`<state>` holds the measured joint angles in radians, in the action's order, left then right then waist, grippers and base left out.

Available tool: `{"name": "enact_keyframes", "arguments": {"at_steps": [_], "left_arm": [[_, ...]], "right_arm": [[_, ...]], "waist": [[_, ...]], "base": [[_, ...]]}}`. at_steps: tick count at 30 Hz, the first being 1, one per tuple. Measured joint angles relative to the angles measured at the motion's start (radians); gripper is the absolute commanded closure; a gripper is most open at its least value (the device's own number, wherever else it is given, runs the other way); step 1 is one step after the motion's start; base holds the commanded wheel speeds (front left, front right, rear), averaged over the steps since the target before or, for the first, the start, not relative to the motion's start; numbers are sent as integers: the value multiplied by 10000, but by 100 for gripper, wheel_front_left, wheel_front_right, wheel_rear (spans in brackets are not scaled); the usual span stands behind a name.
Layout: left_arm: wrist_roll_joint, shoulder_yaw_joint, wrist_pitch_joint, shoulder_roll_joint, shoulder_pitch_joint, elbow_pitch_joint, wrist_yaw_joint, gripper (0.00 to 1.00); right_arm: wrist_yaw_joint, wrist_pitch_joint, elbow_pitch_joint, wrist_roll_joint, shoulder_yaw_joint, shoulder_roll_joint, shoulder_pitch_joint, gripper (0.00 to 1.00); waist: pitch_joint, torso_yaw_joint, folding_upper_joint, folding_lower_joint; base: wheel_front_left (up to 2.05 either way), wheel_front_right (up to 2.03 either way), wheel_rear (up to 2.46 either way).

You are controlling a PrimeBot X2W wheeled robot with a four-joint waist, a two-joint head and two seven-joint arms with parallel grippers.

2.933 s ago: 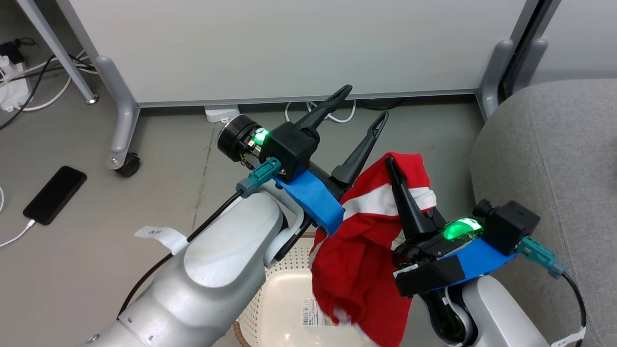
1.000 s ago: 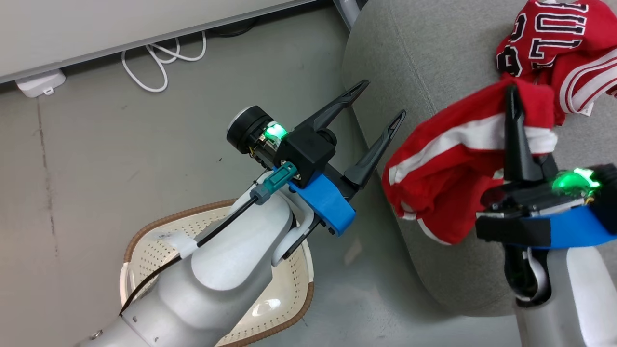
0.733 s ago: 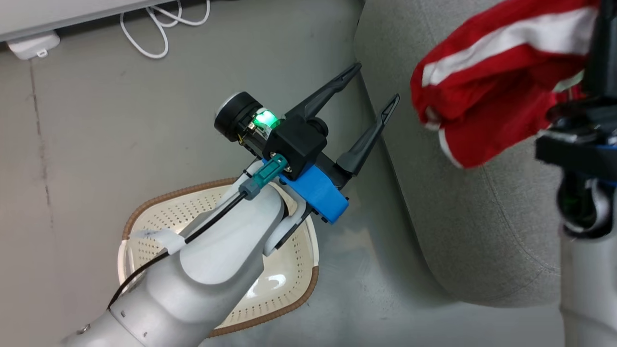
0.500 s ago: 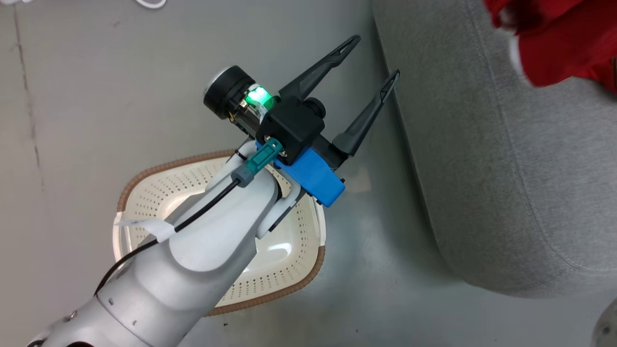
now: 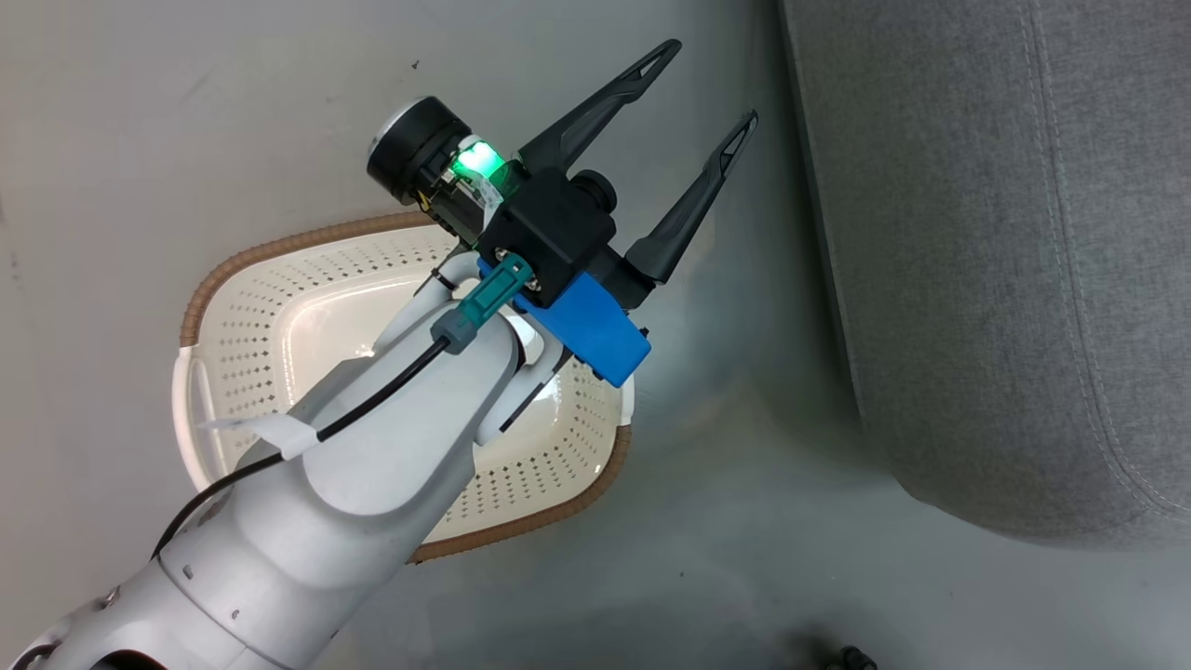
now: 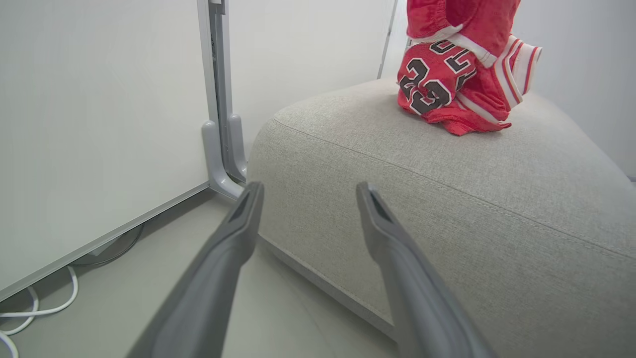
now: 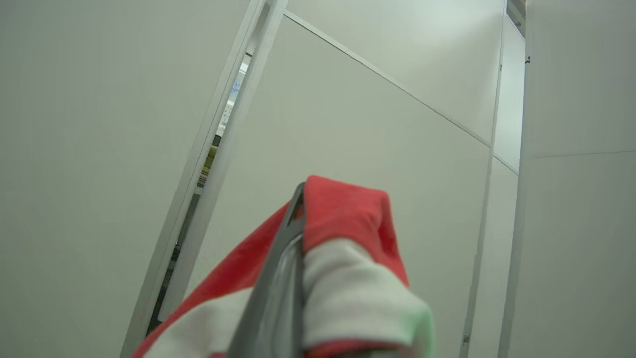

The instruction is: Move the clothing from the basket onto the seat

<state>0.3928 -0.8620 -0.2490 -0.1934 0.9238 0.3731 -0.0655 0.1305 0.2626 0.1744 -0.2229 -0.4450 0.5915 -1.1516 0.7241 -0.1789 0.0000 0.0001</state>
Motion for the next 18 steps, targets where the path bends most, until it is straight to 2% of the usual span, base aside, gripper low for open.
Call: {"name": "enact_keyframes", "arguments": {"at_steps": [3, 5, 10, 18], "left_arm": [[0, -29, 12, -65, 0, -42, 31, 0], [0, -48, 46, -123, 1, -84, 31, 0], [-29, -125, 198, -230, 23, -163, 33, 0], [-42, -224, 276, -230, 181, -255, 29, 0]], "right_arm": [[0, 4, 541, 6, -134, 334, 364, 100], [0, 12, 1093, 12, -58, 330, 807, 100], [0, 13, 2217, -33, 253, -207, 1444, 100], [2, 13, 3133, -75, 464, -1361, 2209, 100]], "waist": [[66, -105, 0, 0], [128, -165, 0, 0], [321, -277, 0, 0], [476, -139, 0, 0]], "base": [[0, 0, 0], [0, 0, 0], [0, 0, 0], [0, 0, 0]]}}
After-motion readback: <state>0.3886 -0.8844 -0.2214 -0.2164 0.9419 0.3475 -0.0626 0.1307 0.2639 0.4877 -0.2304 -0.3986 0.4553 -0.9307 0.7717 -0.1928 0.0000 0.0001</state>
